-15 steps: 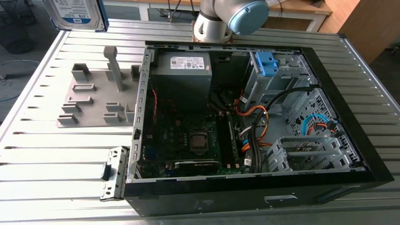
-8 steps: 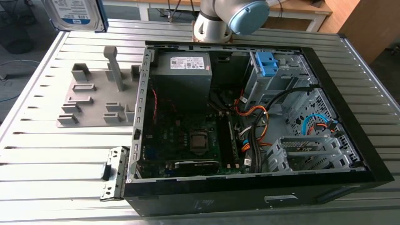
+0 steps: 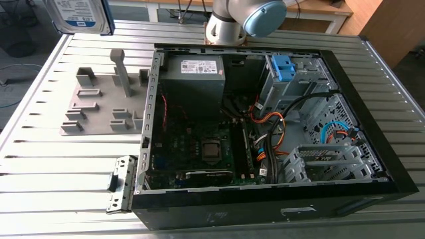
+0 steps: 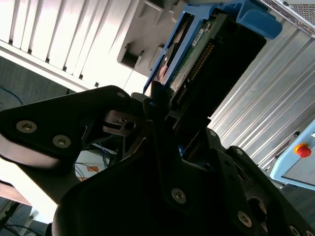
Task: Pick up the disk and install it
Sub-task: 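Pick up the disk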
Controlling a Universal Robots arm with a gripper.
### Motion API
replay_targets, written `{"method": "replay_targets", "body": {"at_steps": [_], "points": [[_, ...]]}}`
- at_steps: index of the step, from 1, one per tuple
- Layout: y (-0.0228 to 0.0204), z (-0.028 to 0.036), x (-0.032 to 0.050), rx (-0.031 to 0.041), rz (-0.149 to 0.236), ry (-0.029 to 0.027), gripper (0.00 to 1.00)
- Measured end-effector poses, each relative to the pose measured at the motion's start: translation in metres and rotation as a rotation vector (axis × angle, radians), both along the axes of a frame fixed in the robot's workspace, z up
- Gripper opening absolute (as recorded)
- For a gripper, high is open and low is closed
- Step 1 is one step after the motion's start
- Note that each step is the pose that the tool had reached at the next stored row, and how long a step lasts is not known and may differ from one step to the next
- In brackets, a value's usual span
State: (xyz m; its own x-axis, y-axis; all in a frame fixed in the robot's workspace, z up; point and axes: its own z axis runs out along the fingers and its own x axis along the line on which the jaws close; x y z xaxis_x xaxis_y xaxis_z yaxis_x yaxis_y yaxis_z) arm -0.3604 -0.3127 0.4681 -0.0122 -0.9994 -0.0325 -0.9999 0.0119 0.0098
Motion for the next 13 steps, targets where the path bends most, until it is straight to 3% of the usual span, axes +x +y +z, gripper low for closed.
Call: {"method": "replay_targets", "body": {"at_steps": [13], "points": [[-0.0062,0.0000,0.0000,-0.0001,0.000,0.0000,0.36]]}}
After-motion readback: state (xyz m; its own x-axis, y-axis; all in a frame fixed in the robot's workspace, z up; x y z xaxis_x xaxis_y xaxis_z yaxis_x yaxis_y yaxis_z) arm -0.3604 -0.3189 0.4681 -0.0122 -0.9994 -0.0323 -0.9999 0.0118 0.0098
